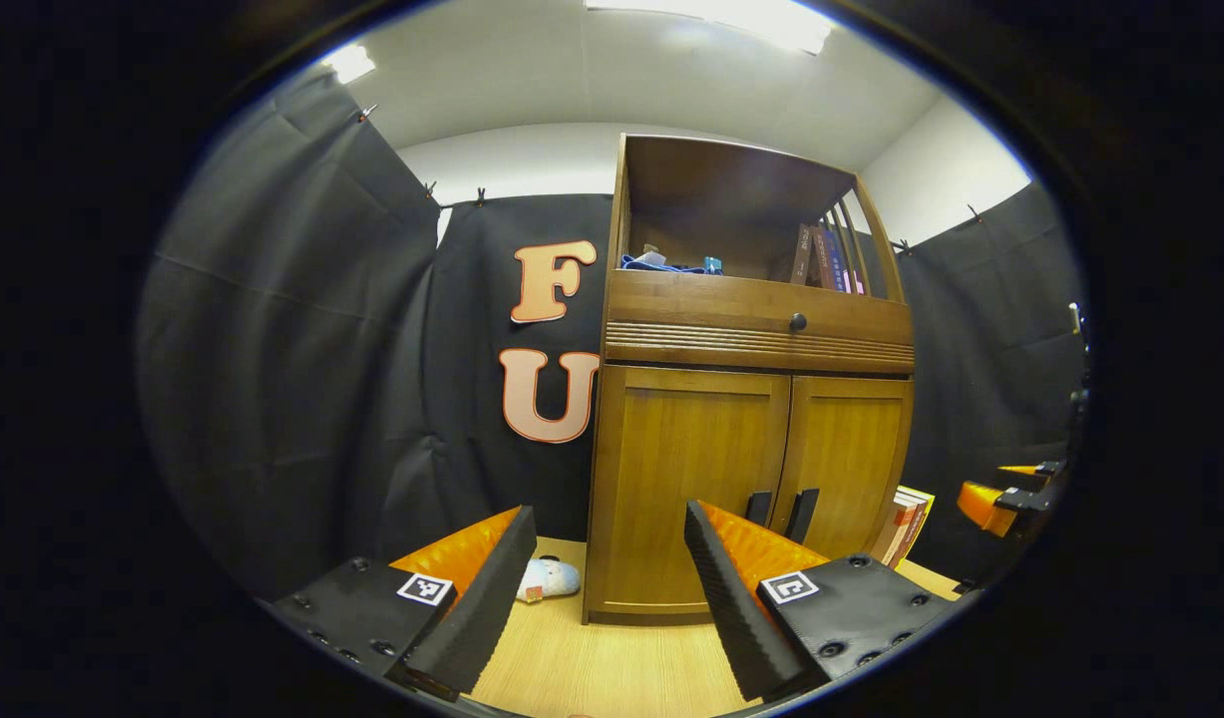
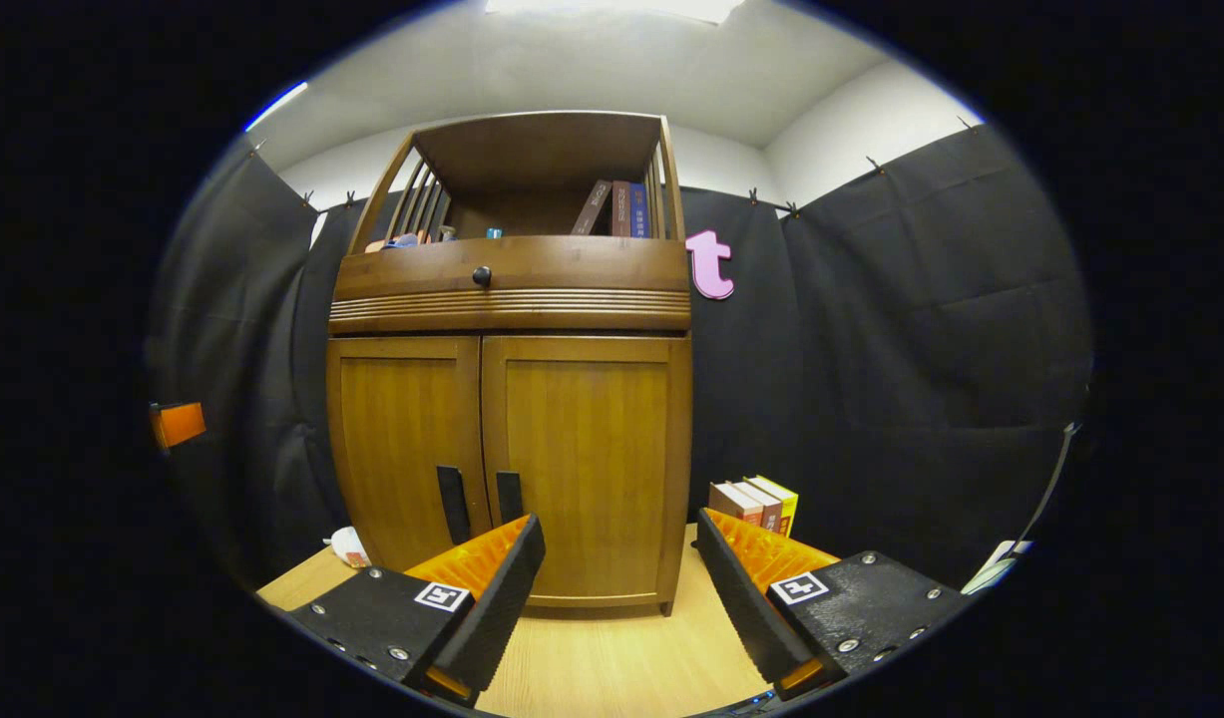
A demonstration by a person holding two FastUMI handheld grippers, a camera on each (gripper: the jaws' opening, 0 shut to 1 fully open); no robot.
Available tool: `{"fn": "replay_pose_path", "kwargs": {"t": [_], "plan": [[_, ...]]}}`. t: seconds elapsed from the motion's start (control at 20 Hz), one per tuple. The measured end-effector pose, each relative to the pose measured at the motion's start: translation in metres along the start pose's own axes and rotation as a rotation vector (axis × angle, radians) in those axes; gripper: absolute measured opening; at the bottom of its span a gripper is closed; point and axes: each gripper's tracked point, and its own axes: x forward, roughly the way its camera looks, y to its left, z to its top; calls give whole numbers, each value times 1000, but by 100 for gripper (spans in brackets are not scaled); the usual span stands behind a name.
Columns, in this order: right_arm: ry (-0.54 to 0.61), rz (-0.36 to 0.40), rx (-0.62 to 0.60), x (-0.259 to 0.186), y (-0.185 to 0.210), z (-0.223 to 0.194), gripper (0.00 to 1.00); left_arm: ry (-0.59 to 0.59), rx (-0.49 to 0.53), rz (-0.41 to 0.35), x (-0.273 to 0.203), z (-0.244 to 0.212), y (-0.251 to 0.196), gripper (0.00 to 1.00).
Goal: Open the right door of the double-door shoe cabinet with the right hand, and open the left door with the left hand.
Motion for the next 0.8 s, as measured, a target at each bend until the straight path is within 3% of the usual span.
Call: {"fn": "replay_pose_path", "kwargs": {"t": [0.2, 0.8], "plan": [[20, 57, 26, 45, 28, -17, 94, 5, 4, 31, 5, -3, 14, 93], [92, 130, 138, 175, 104, -85, 94, 34, 43, 174, 10, -23, 70, 93]]}}
